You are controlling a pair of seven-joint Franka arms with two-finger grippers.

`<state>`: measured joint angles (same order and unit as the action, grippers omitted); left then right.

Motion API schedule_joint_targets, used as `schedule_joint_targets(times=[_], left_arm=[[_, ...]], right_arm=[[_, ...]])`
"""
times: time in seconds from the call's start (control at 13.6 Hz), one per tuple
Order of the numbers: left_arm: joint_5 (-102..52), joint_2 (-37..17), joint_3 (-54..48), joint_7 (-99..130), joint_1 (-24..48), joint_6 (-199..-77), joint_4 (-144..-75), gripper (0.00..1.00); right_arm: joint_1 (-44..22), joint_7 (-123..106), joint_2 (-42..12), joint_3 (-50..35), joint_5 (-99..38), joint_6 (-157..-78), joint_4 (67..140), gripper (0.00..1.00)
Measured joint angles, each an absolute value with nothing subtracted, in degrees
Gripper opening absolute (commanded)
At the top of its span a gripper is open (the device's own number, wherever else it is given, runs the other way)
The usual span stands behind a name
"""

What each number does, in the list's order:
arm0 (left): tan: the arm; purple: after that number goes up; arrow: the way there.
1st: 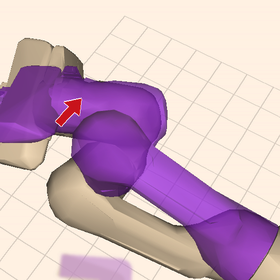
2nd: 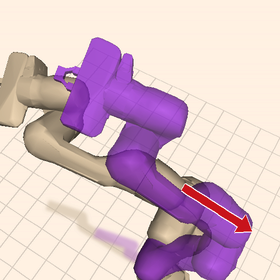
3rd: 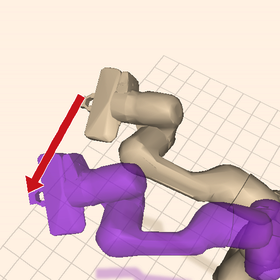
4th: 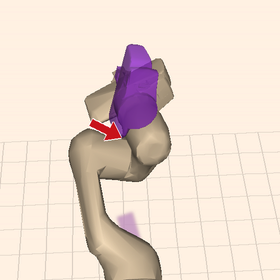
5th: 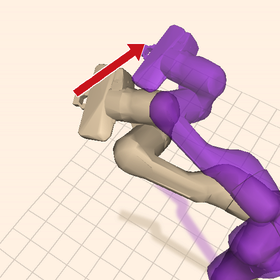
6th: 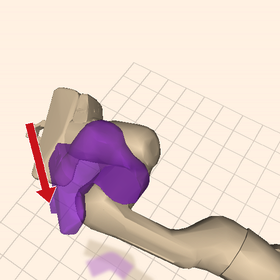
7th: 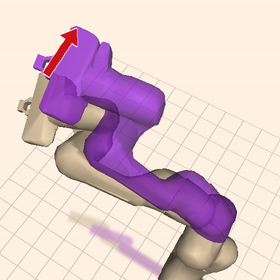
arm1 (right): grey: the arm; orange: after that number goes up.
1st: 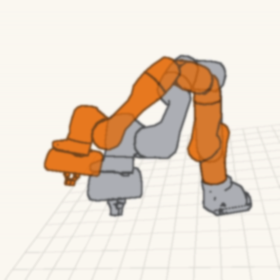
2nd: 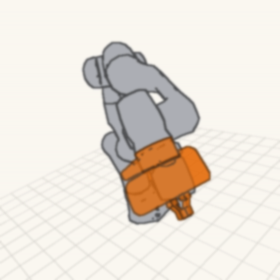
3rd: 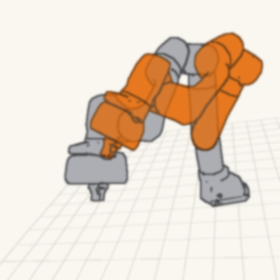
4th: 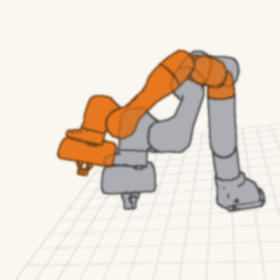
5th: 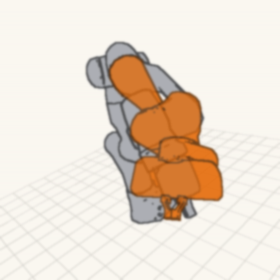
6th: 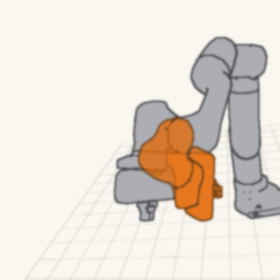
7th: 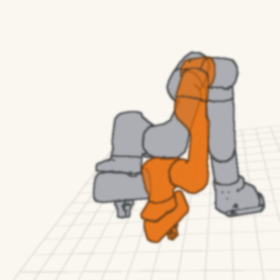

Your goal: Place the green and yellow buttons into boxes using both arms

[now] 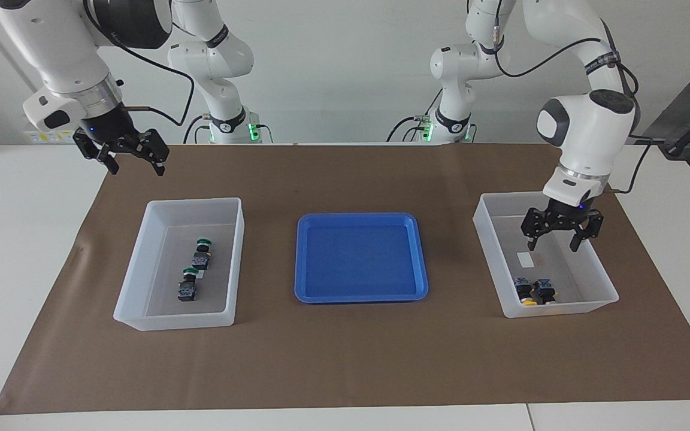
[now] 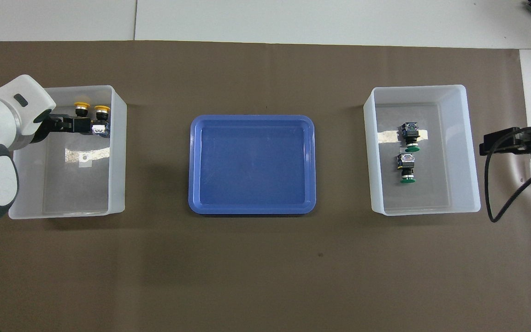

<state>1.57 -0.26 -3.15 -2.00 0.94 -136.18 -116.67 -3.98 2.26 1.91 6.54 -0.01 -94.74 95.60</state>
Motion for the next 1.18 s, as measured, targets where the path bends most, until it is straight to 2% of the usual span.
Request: schedule_joint_targets(times=[0.22,0.37,0.51,0.88,1.03,1.18], left_arm=[[1.57,6.10,-3.48,3.33,4.76,-126.81,-117.60,1.00],[1.58,7.44,-3.51,3.54,5.11,-119.56,-113.55,1.00],[1.60,6.00,-3.35,3.21,5.06,-113.65,-106.64,1.00],[1.61,-2.69,-2.84,-0.03,4.87,-99.05,-88.39,1.00],[1.61,-3.78,-2.85,-0.10,4.87,-95.28,-85.82,1.00],[1.61,-1.59,-2.86,-0.10,4.87,-93.26,-87.78,1.00]], right_arm=[[-3.98,2.26,1.91,6.54,-0.01,-94.74,95.60,1.00],[-3.98,2.26,1.91,6.54,-0.01,-94.74,95.60,1.00],[-3.98,2.26,1.91,6.54,-0.01,-94.74,95.60,1.00],[-3.98,2.26,1.91,6.54,-0.01,-94.74,95.60,1.00],[-3.98,2.26,1.91,6.54,-0.01,-94.74,95.60,1.00],[-3.98,2.26,1.91,6.54,-0.01,-94.74,95.60,1.00]])
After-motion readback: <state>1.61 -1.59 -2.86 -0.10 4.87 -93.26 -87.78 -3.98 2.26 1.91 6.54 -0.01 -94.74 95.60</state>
